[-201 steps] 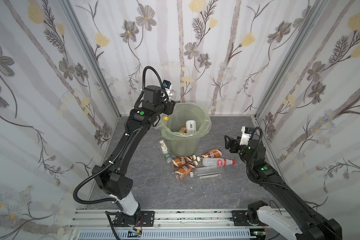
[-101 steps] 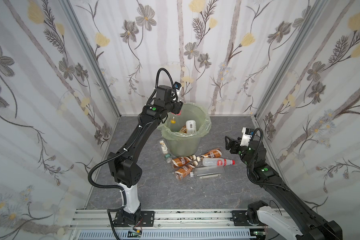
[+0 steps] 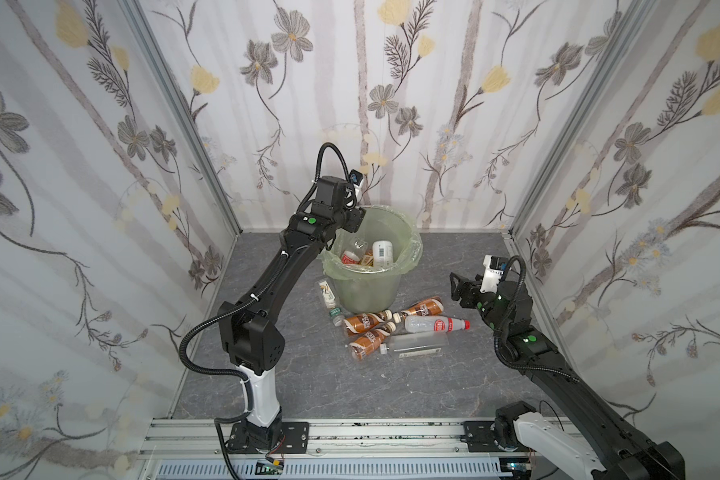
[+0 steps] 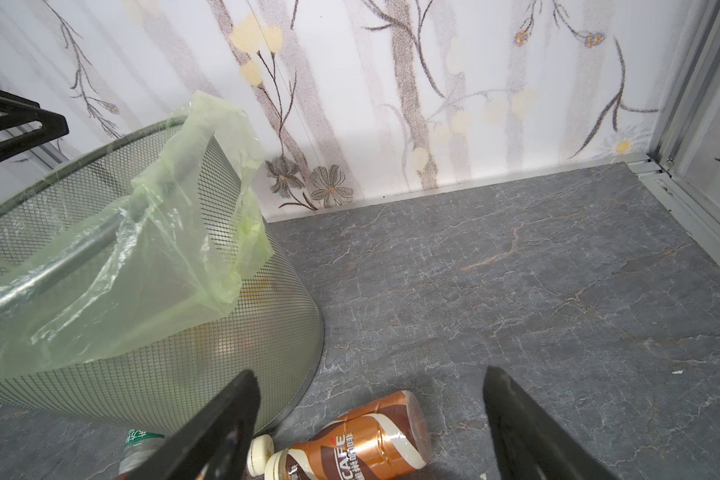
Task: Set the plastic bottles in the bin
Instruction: 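Lower the clear bottle into the bin and open the left gripper, then withdraw the left gripper while the right gripper reaches toward the milky clear bottle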
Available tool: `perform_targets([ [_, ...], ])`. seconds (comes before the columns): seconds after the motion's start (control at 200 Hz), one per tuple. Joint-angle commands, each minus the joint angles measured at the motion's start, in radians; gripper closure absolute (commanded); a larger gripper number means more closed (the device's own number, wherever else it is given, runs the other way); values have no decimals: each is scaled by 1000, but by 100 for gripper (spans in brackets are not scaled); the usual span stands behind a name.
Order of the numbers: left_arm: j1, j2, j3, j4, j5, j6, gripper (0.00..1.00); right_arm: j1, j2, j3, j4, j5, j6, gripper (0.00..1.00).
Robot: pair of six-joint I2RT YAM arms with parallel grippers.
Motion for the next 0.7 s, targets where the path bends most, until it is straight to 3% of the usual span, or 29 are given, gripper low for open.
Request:
perform_targets([
  [0.0,-1,-45,-26,28,-41,-38,29,-2,7,25,-35,9,-43,15],
  [0.38,16,-294,-303,30,-102,-156,18,-4,125,102,-188,-79,-126,15],
  [0.695,123,-610,-700,61,-115,-246,12,3,311,220,-401,-234,-213,16],
])
